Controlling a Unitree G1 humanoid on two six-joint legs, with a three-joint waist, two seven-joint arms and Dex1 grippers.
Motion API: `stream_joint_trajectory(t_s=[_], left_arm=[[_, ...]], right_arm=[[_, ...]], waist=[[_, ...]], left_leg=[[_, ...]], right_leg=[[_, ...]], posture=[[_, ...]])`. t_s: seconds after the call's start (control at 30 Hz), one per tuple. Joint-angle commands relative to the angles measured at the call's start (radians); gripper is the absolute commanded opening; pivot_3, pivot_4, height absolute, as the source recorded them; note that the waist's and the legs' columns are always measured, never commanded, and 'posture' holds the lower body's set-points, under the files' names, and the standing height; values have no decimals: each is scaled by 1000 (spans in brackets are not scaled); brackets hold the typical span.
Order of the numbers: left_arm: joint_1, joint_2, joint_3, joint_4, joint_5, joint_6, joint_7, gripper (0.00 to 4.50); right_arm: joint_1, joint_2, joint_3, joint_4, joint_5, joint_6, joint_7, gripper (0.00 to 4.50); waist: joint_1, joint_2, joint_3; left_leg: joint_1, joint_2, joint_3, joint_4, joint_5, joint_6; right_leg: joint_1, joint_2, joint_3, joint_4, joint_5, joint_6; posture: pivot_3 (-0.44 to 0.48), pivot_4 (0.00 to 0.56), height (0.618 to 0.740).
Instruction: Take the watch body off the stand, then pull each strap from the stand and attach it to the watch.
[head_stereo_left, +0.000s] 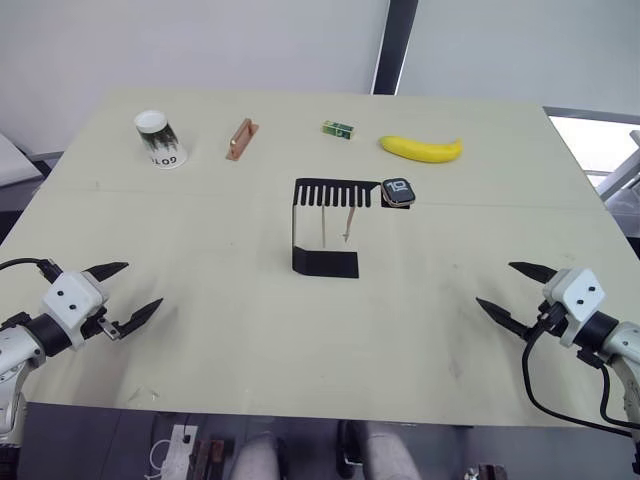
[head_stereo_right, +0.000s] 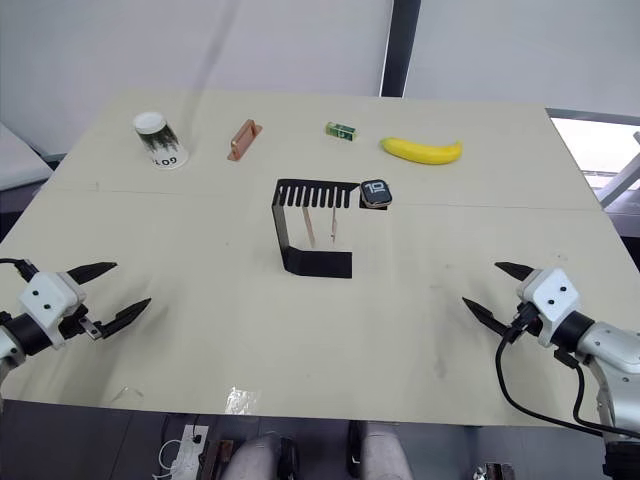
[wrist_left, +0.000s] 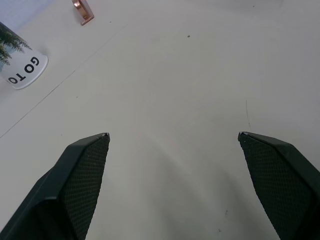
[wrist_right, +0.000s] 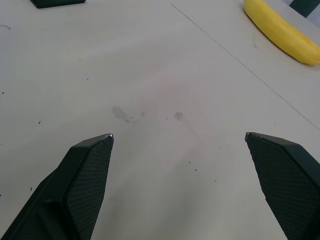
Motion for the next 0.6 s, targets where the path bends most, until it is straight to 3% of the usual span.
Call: stream_joint_trajectory(t_s=[0.03, 0.1, 0.17, 0.4, 0.6], left_arm=[[6, 4, 6, -81, -85, 43, -58, 4447], [11, -5, -5, -190, -237, 175, -133, 4447], [18, 1, -18, -285, -301, 258, -158, 4447], [-25, 3, -50, -491, -415, 450, -151, 4447], [-155, -37, -107, -567, -456, 534, -89, 4447]], right_arm=[[-18, 29, -1, -45, 35, 11, -16, 4500], [-33, 98, 2, -147, 120, 113, -82, 4500], [-37, 153, -3, -260, 190, 211, -148, 4500], [-62, 290, 13, -609, 334, 453, -413, 4500], [-186, 339, 75, -855, 473, 689, -684, 4500]], waist=[[0, 0, 0], [-2, -1, -1], [-1, 1, 0], [0, 2, 1], [-1, 2, 1]], left_leg=[[0, 0, 0, 0, 0, 0], [0, 0, 0, 0, 0, 0], [0, 1, 0, 0, 1, -1], [-1, 0, -2, 1, 1, -1], [-1, 0, -2, 1, 1, -2]], right_leg=[[0, 0, 0, 0, 0, 0], [0, 0, 0, 0, 0, 0], [0, 0, 0, 3, 0, 0], [0, 0, 1, 7, 0, 0], [0, 1, 1, 7, 0, 0]], posture=[[0, 150, 740], [0, 150, 740], [0, 150, 740], [0, 150, 740], [0, 150, 740]])
